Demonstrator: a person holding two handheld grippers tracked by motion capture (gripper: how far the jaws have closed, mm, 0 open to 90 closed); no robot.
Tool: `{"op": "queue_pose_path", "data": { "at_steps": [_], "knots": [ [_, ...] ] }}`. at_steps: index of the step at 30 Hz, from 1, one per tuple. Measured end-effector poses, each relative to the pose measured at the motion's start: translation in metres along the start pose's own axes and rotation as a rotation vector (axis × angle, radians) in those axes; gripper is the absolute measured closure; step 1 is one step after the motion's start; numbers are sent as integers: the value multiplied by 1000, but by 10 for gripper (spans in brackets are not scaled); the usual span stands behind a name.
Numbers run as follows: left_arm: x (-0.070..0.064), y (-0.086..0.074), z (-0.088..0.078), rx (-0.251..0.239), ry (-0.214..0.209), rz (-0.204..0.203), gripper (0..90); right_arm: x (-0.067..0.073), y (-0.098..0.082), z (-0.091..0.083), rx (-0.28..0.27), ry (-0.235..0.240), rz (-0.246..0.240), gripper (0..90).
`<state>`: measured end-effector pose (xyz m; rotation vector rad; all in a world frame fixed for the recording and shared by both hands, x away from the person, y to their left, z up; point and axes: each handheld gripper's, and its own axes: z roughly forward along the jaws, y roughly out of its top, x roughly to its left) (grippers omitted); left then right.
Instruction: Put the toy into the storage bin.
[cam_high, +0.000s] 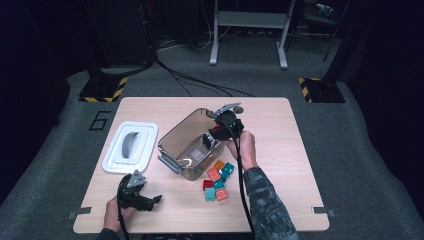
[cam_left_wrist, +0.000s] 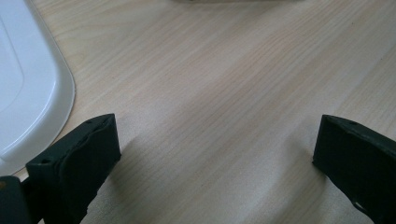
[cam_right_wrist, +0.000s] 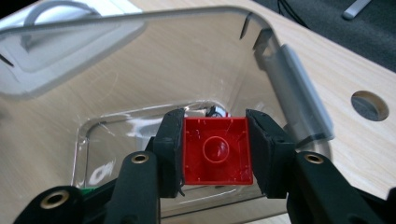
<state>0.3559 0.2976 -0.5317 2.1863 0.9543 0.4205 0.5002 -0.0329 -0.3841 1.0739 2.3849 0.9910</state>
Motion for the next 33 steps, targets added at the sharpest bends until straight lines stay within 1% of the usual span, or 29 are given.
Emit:
{"op": "queue_pose_path", "data": {
  "at_steps": [3, 4, 9, 10, 11, 12, 17, 18, 21, 23, 25, 27, 28, 29, 33],
  "knots": [
    [0, 0, 0, -1, 0, -1, 4, 1, -3, 4, 19, 3, -5, 588],
    [0, 0, 0, 0, 0, 0, 4, 2, -3, 4, 23, 5, 3, 588],
    [0, 0, 0, -1, 1, 0, 4, 1, -7, 3, 41, 4, -11, 587],
    [0, 0, 0, -2, 1, 0, 4, 1, -8, 2, 41, 6, -11, 587],
    [0, 0, 0, -1, 1, 1, 4, 1, -8, 2, 40, 6, 1, 586],
    [0, 0, 0, -2, 1, 0, 4, 1, -9, 2, 40, 4, -5, 586],
    [0, 0, 0, 0, 0, 0, 4, 2, -9, 3, 46, 4, -5, 571],
    [0, 0, 0, -1, -2, -6, 4, 2, -9, 3, 47, 4, -6, 554],
    [0, 0, 0, -1, -1, -6, 4, 2, -10, 1, 46, 6, 9, 486],
    [0, 0, 0, -1, -1, -6, 4, 2, -11, -1, 41, 12, 16, 463],
    [0, 0, 0, -2, -1, -7, 4, 2, -12, -5, 37, 11, 13, 414],
    [0, 0, 0, -1, -1, -5, 4, 1, -14, -9, 19, 13, 15, 379],
    [0, 0, 0, -1, -2, -6, 4, 2, -14, -11, 18, 16, 26, 348],
    [0, 0, 0, -1, -1, -6, 4, 1, -15, -13, 7, 13, 20, 325],
    [0, 0, 0, -1, -1, -6, 4, 2, -22, -24, -18, 9, 37, 229]
  ]
}}
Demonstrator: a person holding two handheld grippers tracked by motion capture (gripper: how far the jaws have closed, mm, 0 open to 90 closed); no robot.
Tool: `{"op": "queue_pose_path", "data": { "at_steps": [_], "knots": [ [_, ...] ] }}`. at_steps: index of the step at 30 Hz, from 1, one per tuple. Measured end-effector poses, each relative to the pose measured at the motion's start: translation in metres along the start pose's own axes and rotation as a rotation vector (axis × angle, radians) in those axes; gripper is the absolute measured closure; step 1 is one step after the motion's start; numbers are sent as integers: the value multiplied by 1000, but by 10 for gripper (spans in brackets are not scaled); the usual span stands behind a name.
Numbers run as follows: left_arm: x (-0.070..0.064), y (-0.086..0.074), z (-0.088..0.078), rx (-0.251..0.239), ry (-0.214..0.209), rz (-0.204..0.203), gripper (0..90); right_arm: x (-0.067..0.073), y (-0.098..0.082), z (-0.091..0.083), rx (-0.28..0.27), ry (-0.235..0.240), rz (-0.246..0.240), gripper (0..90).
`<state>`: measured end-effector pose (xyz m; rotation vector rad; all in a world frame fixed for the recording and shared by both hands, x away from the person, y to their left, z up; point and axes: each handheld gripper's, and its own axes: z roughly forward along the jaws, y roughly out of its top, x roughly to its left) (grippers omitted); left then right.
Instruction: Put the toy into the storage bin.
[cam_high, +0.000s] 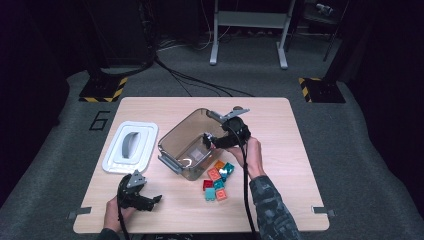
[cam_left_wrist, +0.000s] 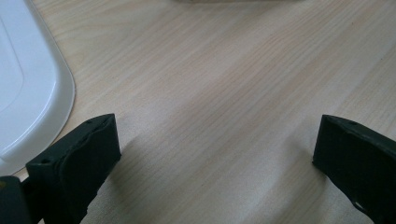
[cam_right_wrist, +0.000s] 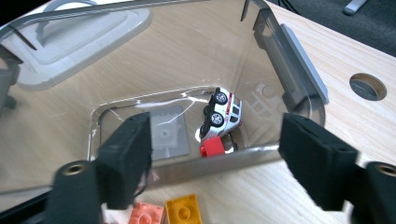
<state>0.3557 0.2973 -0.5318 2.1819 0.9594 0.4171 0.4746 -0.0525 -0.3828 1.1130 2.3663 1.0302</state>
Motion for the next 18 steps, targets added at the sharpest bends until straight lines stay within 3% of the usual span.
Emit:
{"op": "queue_pose_path", "data": {
  "at_steps": [9, 17, 18],
  "knots": [
    [0, 0, 0, 6, 0, 7, 4, -2, -29, -15, -19, 20, 11, 117],
    [1, 0, 0, 6, 0, 7, 4, -11, -79, -1, 31, -1, 58, 111],
    [1, 0, 0, 4, 0, 7, 4, -10, -85, 2, 41, -1, 82, 110]
  ]
}}
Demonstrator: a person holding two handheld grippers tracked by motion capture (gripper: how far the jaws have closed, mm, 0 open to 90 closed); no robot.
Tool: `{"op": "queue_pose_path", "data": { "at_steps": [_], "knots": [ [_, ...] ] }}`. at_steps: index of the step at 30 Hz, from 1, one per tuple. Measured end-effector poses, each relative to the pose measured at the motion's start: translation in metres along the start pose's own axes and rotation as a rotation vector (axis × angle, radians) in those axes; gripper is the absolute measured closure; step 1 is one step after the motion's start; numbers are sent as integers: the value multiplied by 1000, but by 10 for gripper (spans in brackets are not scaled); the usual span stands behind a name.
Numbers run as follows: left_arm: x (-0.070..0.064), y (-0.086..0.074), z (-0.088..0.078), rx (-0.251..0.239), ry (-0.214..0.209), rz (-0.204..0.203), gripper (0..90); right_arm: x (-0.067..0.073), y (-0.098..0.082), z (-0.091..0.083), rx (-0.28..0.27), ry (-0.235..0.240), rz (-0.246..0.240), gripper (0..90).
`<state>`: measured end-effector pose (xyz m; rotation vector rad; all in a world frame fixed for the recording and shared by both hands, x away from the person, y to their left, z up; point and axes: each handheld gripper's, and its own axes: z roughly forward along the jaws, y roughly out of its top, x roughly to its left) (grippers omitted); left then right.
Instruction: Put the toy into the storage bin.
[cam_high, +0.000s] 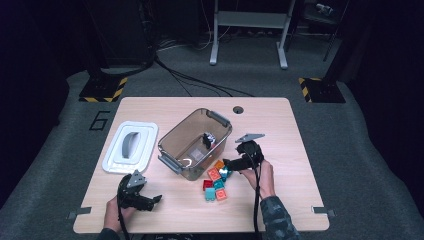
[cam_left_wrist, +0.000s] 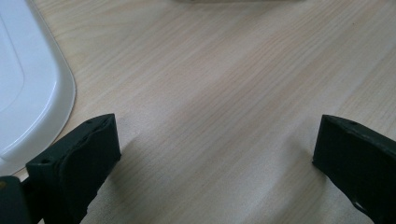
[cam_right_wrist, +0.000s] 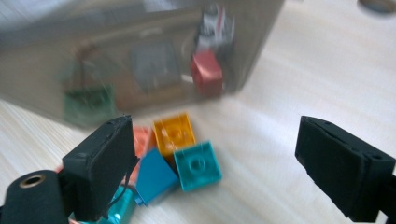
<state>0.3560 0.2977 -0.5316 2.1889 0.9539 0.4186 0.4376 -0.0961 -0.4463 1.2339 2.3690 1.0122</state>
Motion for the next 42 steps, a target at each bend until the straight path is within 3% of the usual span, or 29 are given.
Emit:
{"op": "queue_pose_path", "data": {
  "at_steps": [4, 7, 11, 19, 25, 30, 39, 42],
  "knots": [
    [0, 0, 0, 2, 2, 0, 4, -4, -16, 14, 37, -17, 22, 122],
    [0, 0, 0, -1, 1, -1, 4, -8, -23, 26, 49, -29, 54, 209],
    [0, 0, 0, 3, 2, 0, 4, -10, -25, 33, 26, -17, 87, 354],
    [0, 0, 0, 2, 2, 0, 4, -5, -25, 39, 72, 11, 50, 552],
    [0, 0, 0, 0, 1, -1, 4, -9, -29, 38, 87, -14, 51, 672],
    [0, 0, 0, 0, 0, -1, 4, -13, -31, 34, 88, -47, 54, 674],
    [0, 0, 0, 2, 1, 0, 4, -16, -34, 28, 40, -30, 114, 297],
    [0, 0, 0, 0, 1, -1, 4, -14, -34, 31, 52, -38, 105, 237]
  ]
}}
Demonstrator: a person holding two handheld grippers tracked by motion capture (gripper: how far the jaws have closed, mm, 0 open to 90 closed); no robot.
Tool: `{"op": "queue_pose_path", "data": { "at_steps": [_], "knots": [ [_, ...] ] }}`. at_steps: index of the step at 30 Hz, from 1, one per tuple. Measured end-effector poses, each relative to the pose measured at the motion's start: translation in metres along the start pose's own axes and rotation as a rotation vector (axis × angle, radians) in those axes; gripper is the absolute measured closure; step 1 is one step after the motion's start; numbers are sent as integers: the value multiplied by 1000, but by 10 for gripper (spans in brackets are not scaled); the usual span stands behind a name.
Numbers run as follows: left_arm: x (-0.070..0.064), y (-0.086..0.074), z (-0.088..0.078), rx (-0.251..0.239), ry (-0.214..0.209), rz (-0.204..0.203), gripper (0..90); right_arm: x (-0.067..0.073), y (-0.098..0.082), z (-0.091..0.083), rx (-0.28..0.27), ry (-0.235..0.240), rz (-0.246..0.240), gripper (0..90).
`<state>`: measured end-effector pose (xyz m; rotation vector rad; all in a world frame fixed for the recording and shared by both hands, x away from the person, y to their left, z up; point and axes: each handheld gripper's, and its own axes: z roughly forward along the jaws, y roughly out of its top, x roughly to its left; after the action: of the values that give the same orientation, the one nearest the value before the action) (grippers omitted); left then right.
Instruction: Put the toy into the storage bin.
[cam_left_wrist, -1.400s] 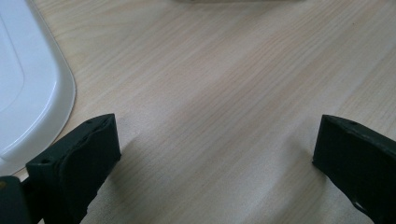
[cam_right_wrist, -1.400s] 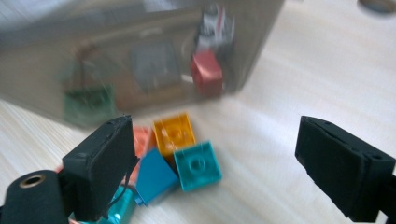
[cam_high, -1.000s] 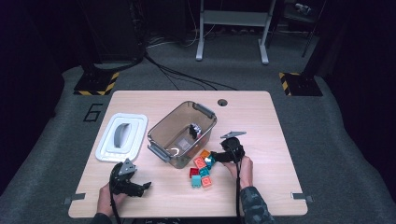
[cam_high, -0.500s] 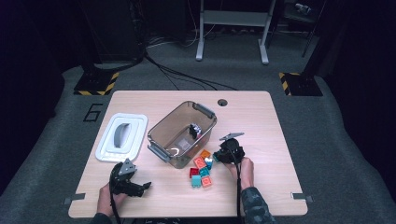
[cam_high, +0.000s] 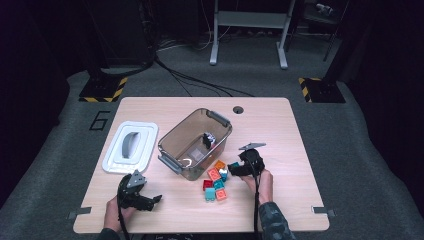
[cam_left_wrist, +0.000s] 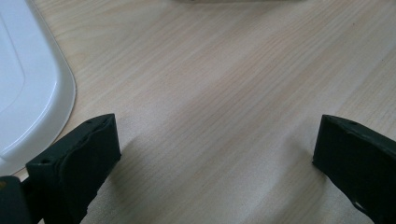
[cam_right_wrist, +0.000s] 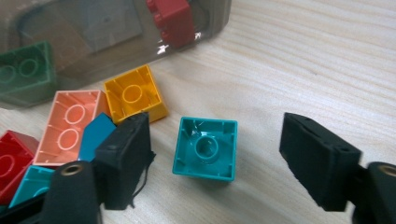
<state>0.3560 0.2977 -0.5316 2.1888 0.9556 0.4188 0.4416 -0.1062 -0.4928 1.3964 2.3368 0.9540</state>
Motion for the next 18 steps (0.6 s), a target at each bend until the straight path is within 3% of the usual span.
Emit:
{"op": "queue_pose_path", "data": {
  "at_steps": [3, 11, 18],
  "knots": [
    [0, 0, 0, 0, 0, 0, 4, 2, -1, 3, 10, -26, -4, 346],
    [0, 0, 0, 2, 1, 1, 4, 1, -2, 5, 41, -6, -11, 571],
    [0, 0, 0, -1, -1, 0, 4, -1, -2, 2, 37, -5, -14, 589]
  ]
}}
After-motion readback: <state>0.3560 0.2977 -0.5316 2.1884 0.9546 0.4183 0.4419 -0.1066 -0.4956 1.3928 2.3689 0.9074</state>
